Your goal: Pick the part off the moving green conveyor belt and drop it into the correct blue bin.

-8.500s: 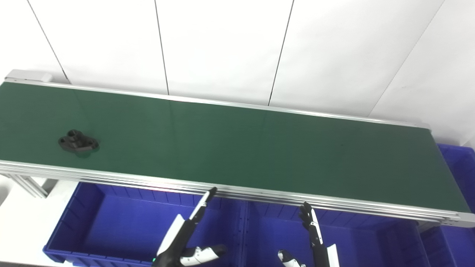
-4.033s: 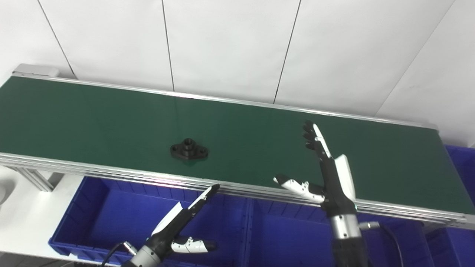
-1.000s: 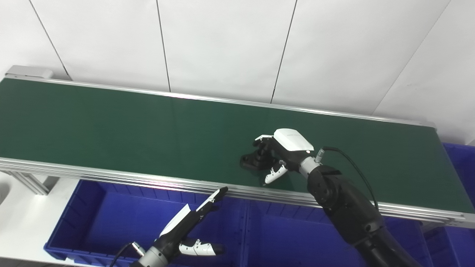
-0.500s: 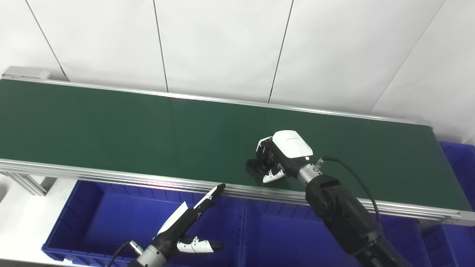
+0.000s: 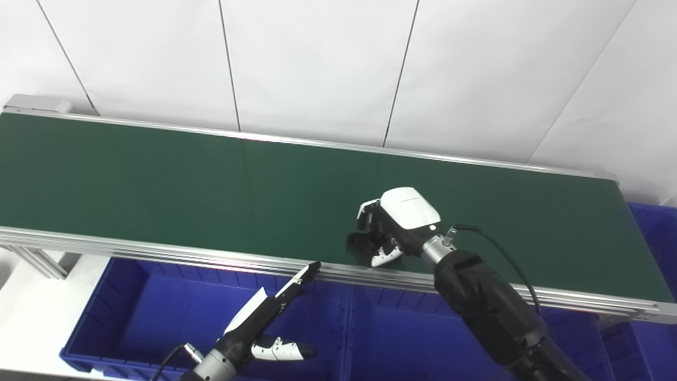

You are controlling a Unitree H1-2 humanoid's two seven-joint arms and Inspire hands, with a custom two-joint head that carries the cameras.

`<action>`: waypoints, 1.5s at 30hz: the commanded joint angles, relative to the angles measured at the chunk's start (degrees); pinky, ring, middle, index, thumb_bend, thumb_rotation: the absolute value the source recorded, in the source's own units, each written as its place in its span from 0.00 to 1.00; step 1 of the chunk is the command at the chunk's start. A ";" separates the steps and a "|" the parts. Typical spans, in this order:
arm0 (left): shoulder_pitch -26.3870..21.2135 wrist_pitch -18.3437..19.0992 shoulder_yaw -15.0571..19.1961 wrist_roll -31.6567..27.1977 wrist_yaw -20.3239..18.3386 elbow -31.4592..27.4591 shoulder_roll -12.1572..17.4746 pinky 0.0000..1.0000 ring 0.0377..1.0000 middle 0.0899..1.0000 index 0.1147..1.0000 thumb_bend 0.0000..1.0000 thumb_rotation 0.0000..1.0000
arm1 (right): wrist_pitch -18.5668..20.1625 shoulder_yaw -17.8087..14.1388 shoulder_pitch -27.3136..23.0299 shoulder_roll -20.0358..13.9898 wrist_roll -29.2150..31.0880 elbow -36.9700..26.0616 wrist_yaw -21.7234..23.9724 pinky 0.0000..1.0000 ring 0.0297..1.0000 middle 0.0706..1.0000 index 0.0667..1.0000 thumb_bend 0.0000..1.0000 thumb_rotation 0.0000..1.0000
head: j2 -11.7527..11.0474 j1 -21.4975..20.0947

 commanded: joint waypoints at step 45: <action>1.20 7.12 0.18 1.05 0.16 -7.99 -3.94 0.94 1.00 1.00 1.00 0.75 0.66 | -4.93 -15.37 32.57 1.20 6.41 -13.62 -7.68 0.31 0.34 0.44 0.45 0.52 0.00 | 6.24 8.76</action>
